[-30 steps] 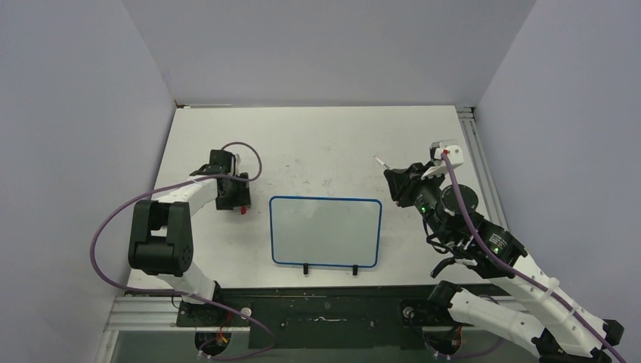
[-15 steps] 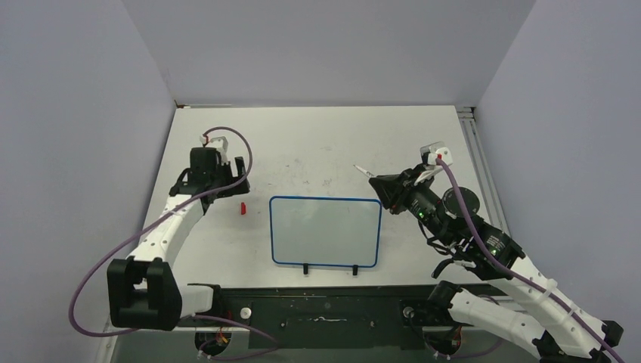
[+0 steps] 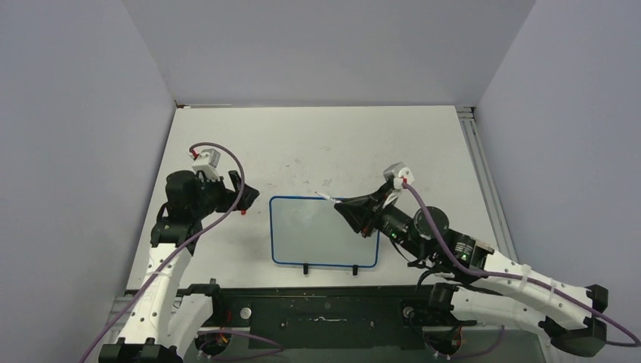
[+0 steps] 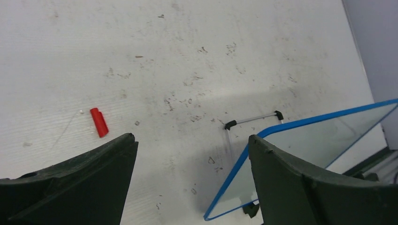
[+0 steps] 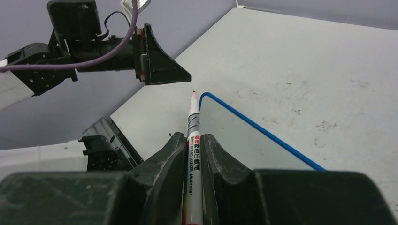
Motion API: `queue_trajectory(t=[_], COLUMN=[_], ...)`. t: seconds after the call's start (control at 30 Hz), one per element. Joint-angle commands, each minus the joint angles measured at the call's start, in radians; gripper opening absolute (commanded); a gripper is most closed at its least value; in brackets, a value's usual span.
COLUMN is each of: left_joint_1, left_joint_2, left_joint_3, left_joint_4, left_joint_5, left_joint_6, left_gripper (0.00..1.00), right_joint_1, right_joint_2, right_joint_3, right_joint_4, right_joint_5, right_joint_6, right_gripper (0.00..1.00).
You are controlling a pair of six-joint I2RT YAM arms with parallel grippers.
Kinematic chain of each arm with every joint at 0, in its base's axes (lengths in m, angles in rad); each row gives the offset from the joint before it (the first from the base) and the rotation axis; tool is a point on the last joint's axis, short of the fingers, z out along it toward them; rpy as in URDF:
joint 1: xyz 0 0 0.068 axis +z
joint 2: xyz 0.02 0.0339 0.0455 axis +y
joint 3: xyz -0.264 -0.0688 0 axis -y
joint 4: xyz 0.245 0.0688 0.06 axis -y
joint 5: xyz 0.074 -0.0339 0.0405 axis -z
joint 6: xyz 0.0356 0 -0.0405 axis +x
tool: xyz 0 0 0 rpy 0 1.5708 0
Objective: Write a sentence on the whiteboard
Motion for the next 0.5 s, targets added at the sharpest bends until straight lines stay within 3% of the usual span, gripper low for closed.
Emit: queue_trajectory(t=[0.0,0.17,0.47], left_joint_1=[0.03,0.025,0.015], left_joint_2=[-0.031,-0.049,-0.013], left_joint_3=[-0.031,-0.036,-0.092], left_joint_4=[0.072,0.081,0.168], left_joint_5=[0.271,0.396,0.461], left_joint_6=[-0.063,-0.086,-0.122], left_gripper=[0.86,0.81,0.69], right_joint_1=[0.17,0.364,0.385], right_joint_2=[0.063,0.18,0.346], right_joint_3=[-0.033,-0.039,-0.065], right_joint_4=[0.185,0.274,0.408], right_joint_5=[0.19,0.411,0.454], right_joint_6=[-0.035,-0.091,-0.06], right_gripper=[0.05,0.05,0.05])
